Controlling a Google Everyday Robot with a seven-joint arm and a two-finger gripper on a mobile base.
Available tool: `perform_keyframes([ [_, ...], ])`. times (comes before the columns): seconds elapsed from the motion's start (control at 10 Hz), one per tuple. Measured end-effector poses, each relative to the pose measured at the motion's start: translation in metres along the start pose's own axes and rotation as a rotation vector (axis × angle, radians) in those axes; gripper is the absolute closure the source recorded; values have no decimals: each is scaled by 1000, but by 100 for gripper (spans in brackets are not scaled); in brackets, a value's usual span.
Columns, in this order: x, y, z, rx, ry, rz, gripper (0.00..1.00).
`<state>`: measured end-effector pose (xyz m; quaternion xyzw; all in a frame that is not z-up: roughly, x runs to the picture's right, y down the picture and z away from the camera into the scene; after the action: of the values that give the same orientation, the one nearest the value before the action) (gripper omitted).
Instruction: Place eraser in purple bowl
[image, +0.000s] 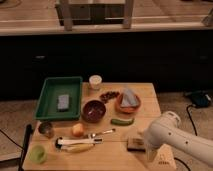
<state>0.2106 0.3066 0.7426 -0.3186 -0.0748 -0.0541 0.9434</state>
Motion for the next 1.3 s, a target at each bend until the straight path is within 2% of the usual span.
perform_keyframes([
  [1.3,2,-9,11,5,-11,9,20],
])
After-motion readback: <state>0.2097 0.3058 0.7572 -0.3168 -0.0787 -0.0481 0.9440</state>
